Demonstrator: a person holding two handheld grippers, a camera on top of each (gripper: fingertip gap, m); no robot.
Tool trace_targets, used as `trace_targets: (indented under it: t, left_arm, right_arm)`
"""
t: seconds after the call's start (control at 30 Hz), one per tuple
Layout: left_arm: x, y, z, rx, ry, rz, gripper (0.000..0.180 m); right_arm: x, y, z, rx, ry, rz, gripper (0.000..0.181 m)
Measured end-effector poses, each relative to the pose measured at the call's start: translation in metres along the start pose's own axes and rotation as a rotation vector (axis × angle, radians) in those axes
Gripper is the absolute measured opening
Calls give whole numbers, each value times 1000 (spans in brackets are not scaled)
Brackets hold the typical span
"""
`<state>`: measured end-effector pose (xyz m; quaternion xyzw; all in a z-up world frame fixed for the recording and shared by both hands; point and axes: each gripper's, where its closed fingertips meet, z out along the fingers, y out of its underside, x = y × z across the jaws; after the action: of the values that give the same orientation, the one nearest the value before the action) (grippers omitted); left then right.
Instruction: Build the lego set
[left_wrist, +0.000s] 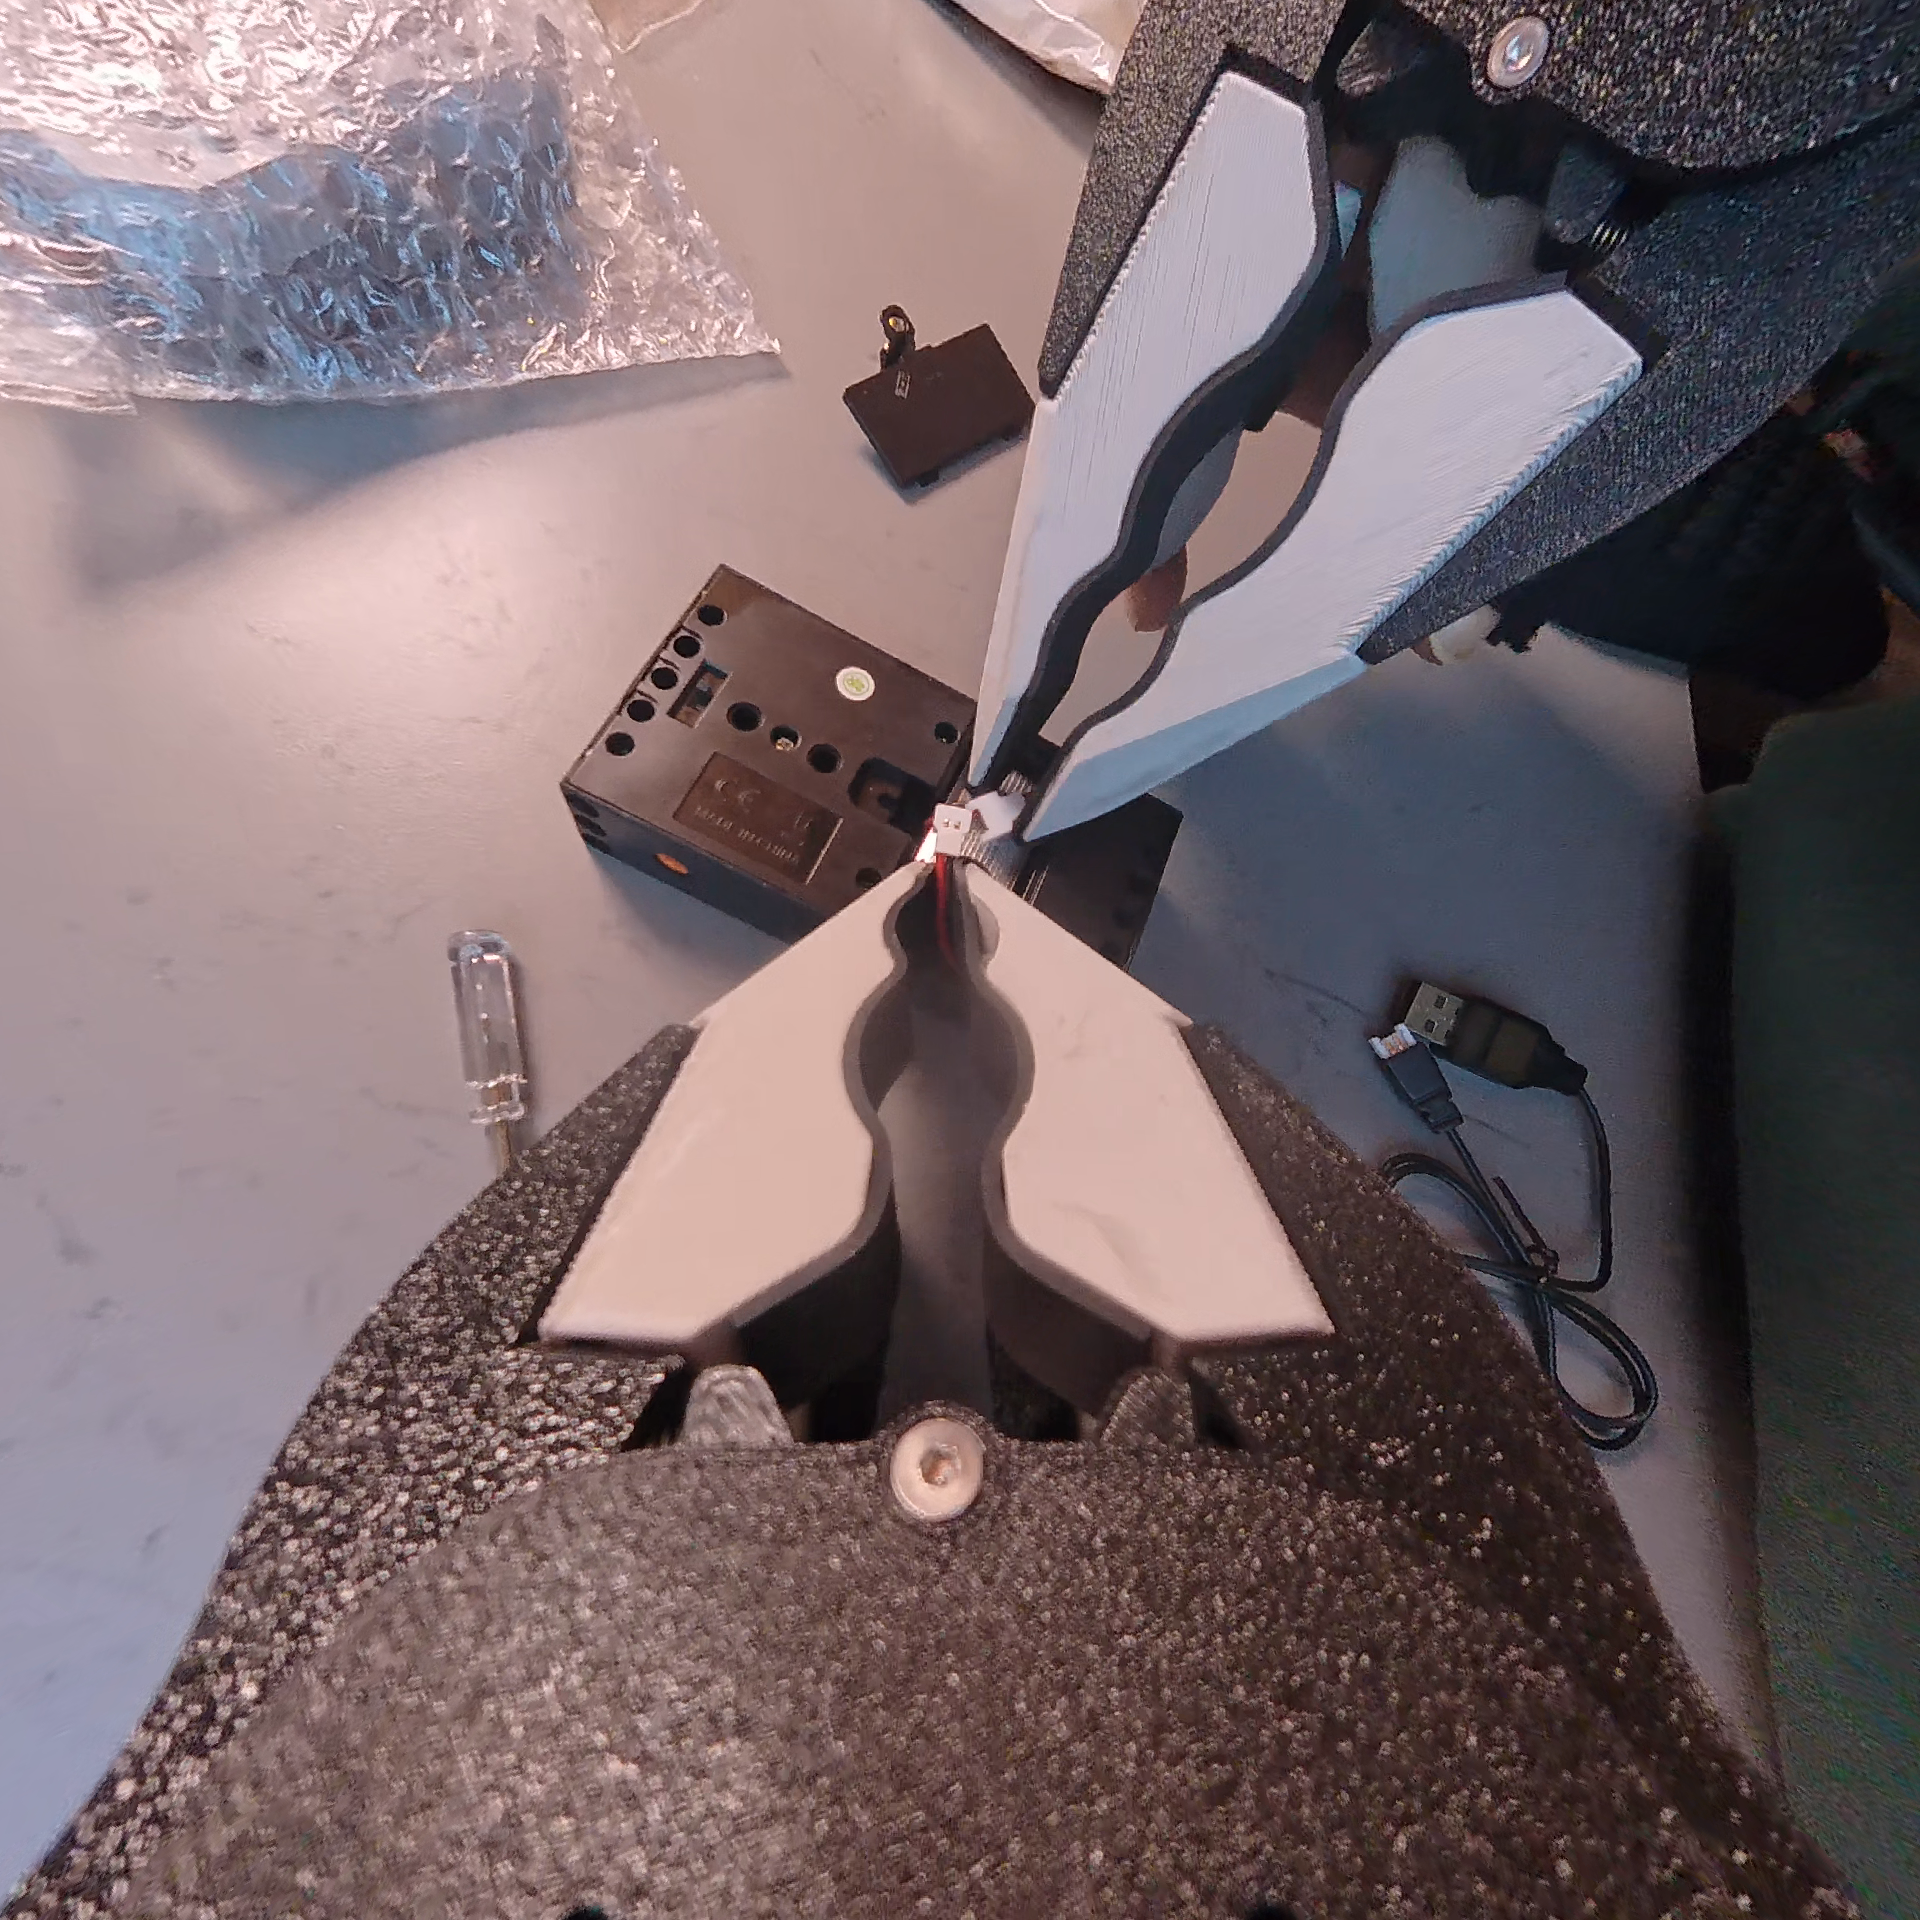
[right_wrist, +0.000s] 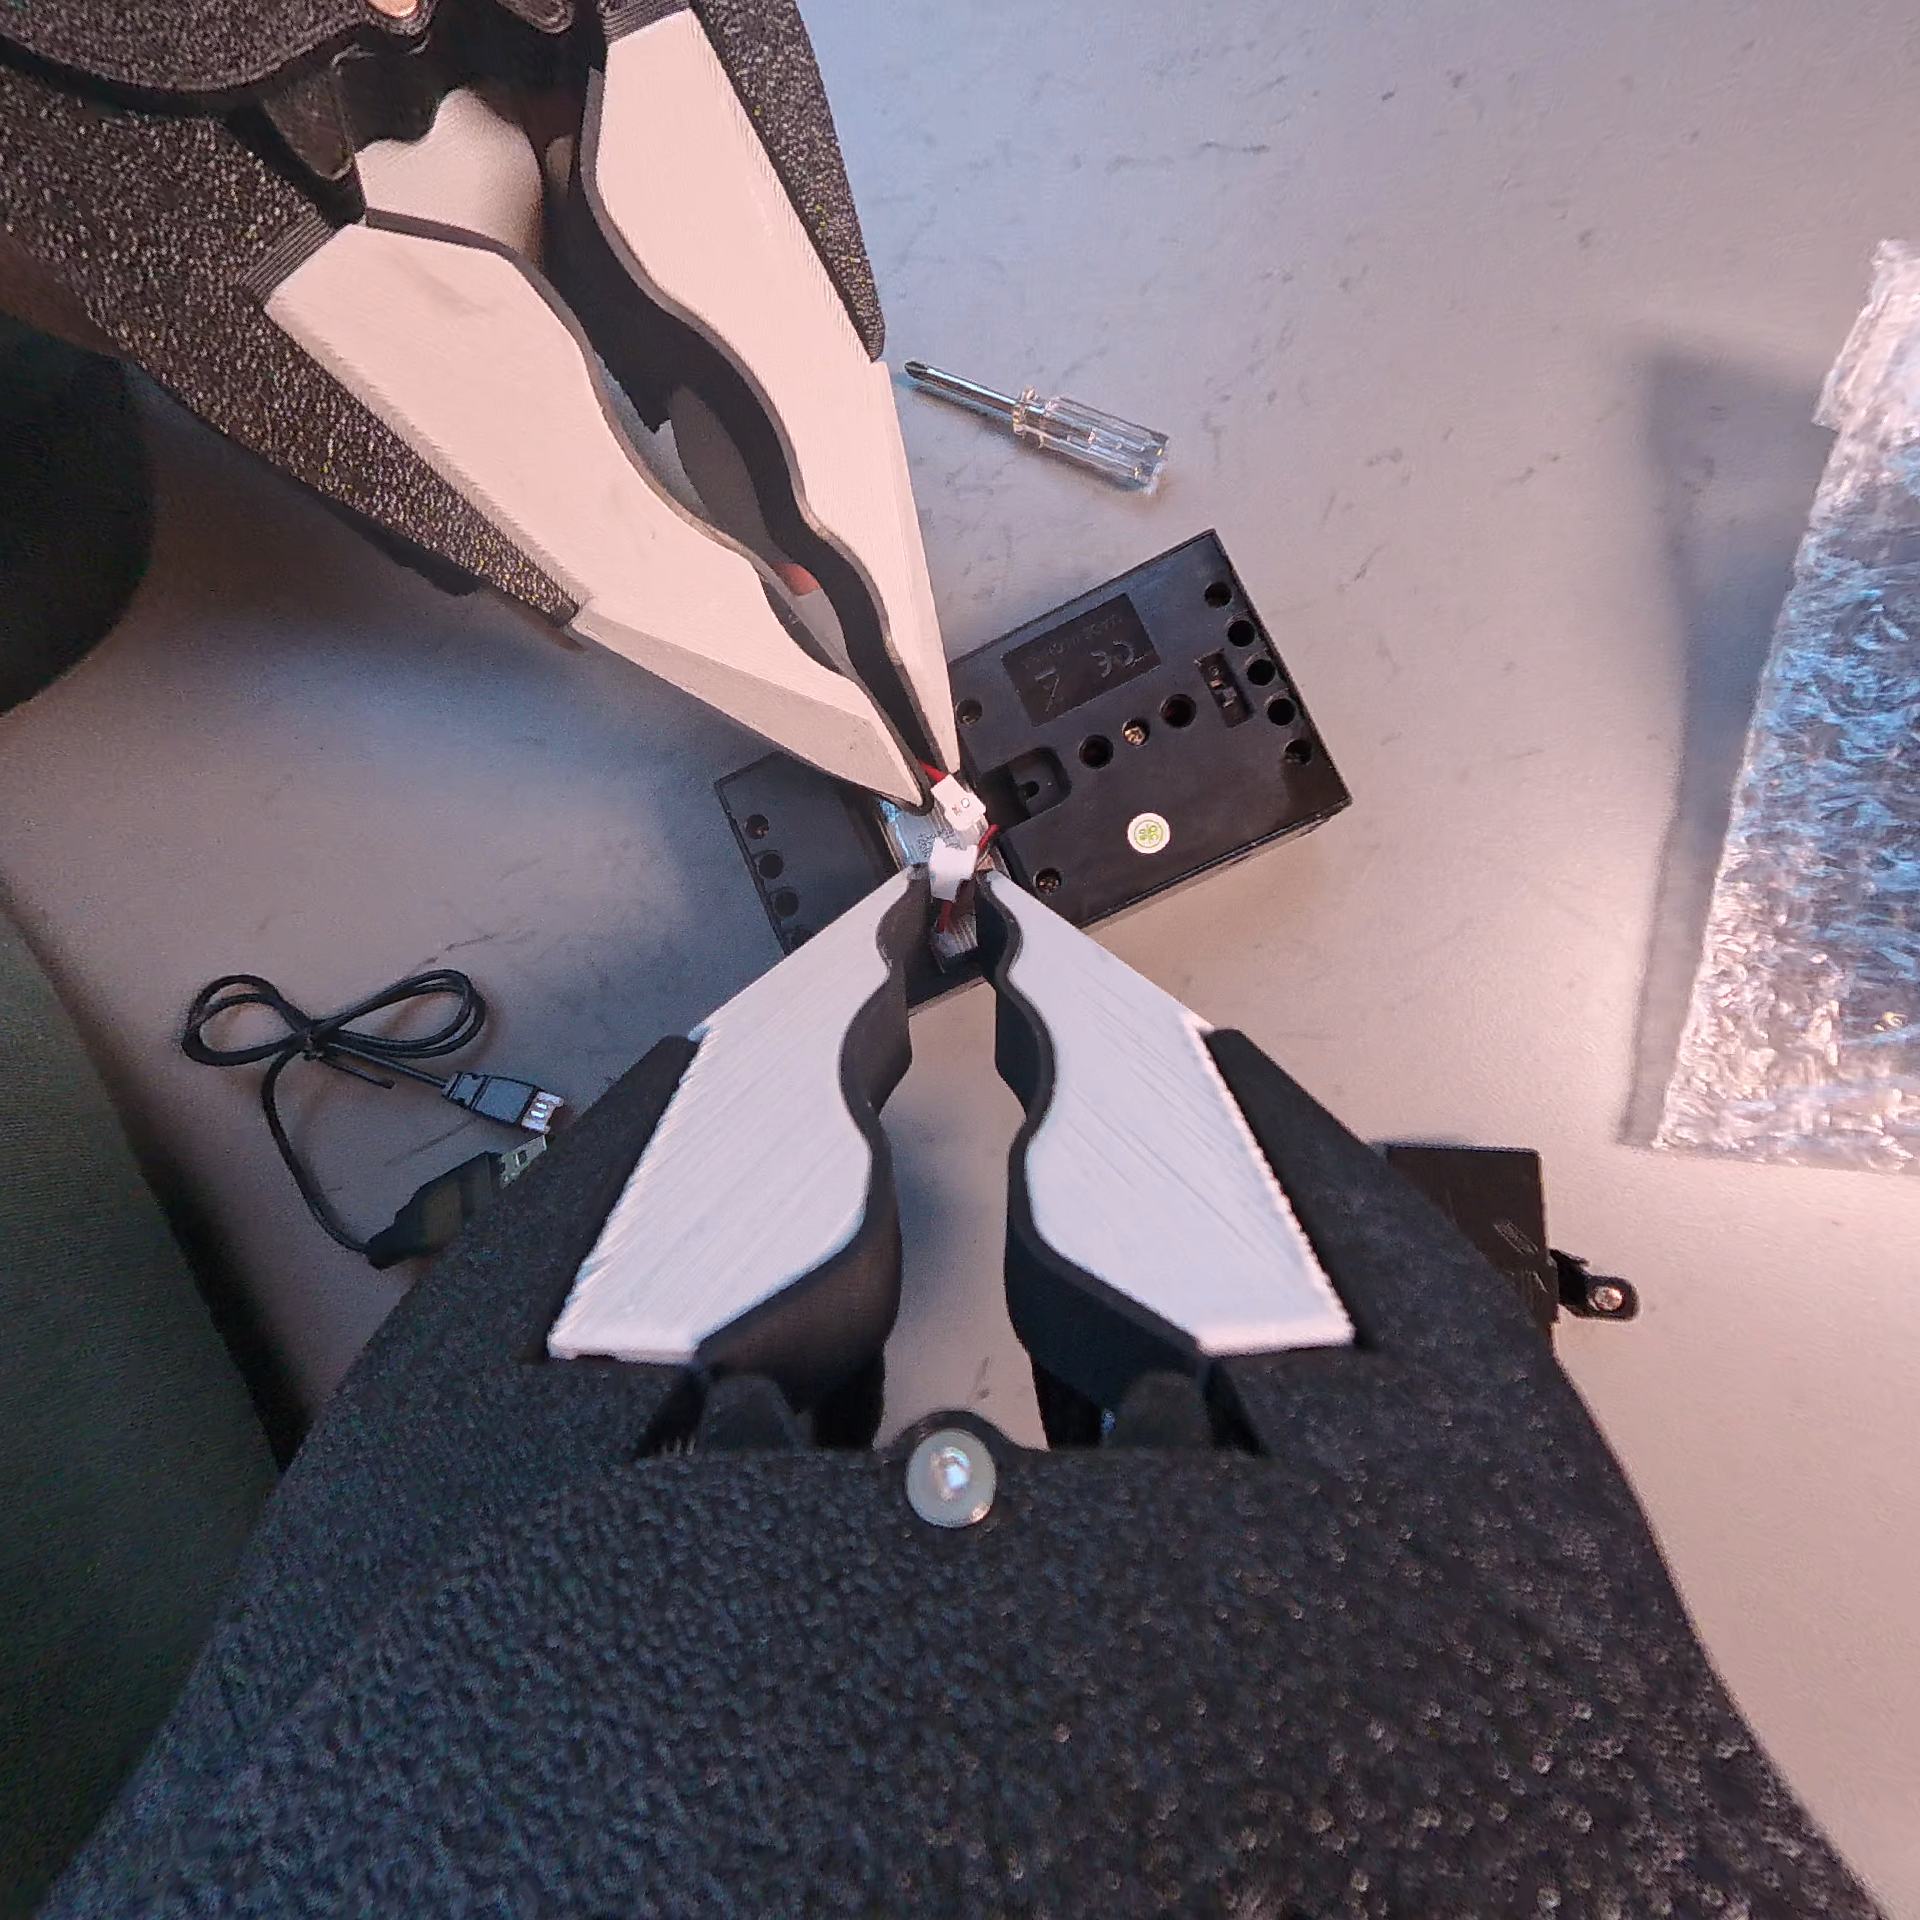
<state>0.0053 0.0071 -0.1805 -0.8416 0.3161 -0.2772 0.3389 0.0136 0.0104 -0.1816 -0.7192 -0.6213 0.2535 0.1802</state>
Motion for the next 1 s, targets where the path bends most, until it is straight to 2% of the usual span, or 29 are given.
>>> trace_targets:
  t: [0.33, 0.57, 1.0]
  left_arm:
    - [8, 4, -1, -29, 32, 151, 2]
    - [12, 6, 0, -33, 54, 254, 2]
    - [11, 7, 1, -64, 8, 346, 1]
  right_arm:
    - [-1, 2, -4, 78, 30, -435, 5]
    - [-4, 6, -5, 88, -138, -525, 4]
    - [-8, 6, -3, 96, -199, -529, 4]
